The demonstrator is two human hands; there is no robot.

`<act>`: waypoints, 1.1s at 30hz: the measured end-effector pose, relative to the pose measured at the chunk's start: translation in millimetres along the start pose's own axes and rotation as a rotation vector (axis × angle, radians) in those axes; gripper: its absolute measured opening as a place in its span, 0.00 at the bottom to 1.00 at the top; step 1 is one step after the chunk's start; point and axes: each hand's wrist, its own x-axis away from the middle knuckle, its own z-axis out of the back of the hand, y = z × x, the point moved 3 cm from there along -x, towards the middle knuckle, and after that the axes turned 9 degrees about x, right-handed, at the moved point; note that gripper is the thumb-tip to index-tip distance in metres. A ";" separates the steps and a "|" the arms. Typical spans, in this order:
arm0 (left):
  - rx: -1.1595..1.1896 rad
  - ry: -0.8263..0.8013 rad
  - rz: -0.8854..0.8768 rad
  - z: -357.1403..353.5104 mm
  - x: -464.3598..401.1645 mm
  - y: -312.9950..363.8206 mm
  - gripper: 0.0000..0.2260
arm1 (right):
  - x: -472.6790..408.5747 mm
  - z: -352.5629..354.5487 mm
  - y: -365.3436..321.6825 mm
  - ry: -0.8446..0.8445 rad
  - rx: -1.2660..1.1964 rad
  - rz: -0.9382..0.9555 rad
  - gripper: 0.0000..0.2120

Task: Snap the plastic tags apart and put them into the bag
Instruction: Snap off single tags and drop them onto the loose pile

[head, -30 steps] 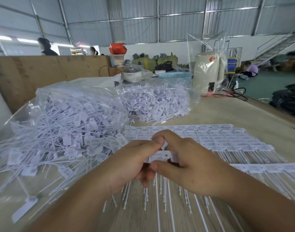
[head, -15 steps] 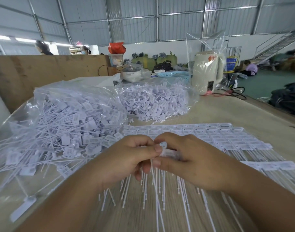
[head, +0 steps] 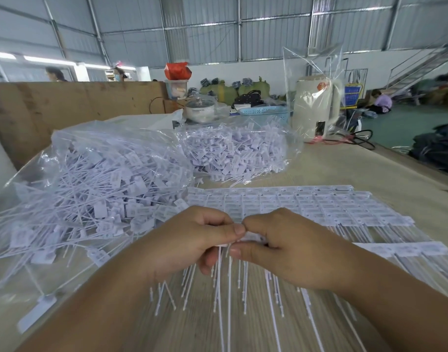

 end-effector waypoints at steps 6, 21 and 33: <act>-0.113 0.096 -0.066 9.6 -1.7 0.6 0.18 | 1.6 2.7 4.1 0.022 -0.065 -0.010 0.20; 0.109 0.155 -0.107 -0.5 -3.8 1.4 0.13 | 0.3 7.3 0.7 0.204 0.076 -0.087 0.21; 0.525 0.187 -0.131 -11.6 -6.3 3.6 0.12 | 1.9 10.3 -9.7 0.472 0.138 -0.082 0.19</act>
